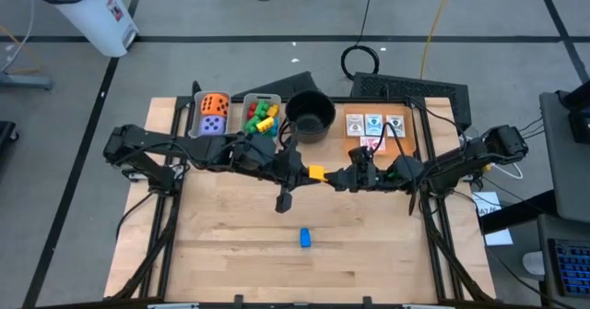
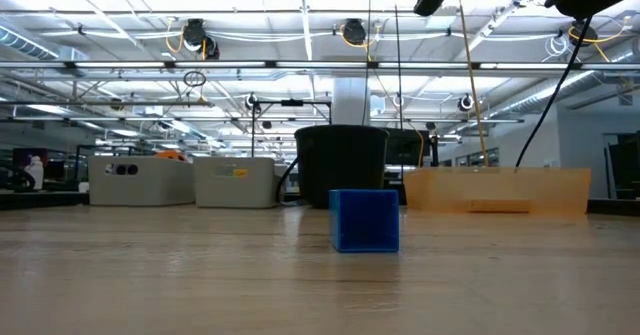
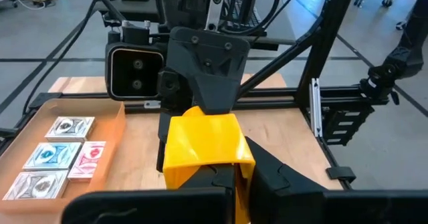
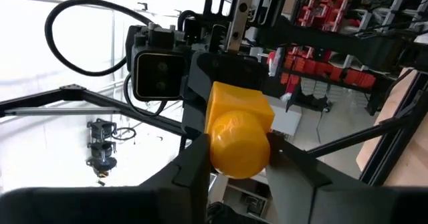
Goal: Pick & Place Toys
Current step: Put the yellow game piece into the right gray bin
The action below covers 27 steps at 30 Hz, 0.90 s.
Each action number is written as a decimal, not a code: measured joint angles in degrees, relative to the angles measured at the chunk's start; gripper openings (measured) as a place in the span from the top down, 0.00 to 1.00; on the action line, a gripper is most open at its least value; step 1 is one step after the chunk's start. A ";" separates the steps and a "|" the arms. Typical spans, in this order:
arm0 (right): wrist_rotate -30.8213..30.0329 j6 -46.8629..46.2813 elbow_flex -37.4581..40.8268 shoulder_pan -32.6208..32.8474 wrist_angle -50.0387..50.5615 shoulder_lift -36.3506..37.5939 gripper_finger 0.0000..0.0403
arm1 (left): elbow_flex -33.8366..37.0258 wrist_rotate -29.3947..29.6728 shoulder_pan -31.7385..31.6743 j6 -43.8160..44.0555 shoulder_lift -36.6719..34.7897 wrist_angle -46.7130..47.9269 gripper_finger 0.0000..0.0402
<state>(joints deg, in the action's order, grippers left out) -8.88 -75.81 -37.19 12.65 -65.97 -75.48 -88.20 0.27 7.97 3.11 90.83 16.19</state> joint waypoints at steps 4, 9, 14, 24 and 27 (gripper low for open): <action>0.18 0.35 0.00 -0.63 0.01 0.00 0.73 | 0.02 -0.19 -0.02 0.01 -0.02 0.21 0.98; 0.43 1.44 0.02 -1.01 0.19 0.00 0.73 | 0.00 -0.15 -0.04 0.93 -0.02 0.39 0.93; 0.44 2.22 0.02 -1.01 0.19 0.00 0.73 | 0.01 -0.21 -0.02 1.75 -0.02 0.38 0.90; 0.20 3.25 0.02 -1.03 -0.07 0.00 0.73 | 0.00 -0.45 0.01 1.66 -0.02 0.26 0.68; 0.08 3.26 0.02 -1.08 -0.18 0.00 0.73 | 0.02 -0.20 0.03 1.66 -0.02 0.22 0.58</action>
<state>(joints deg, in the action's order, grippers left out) -8.81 -72.55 -37.17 11.57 -66.15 -75.48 -88.18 0.07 7.99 4.78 90.80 16.40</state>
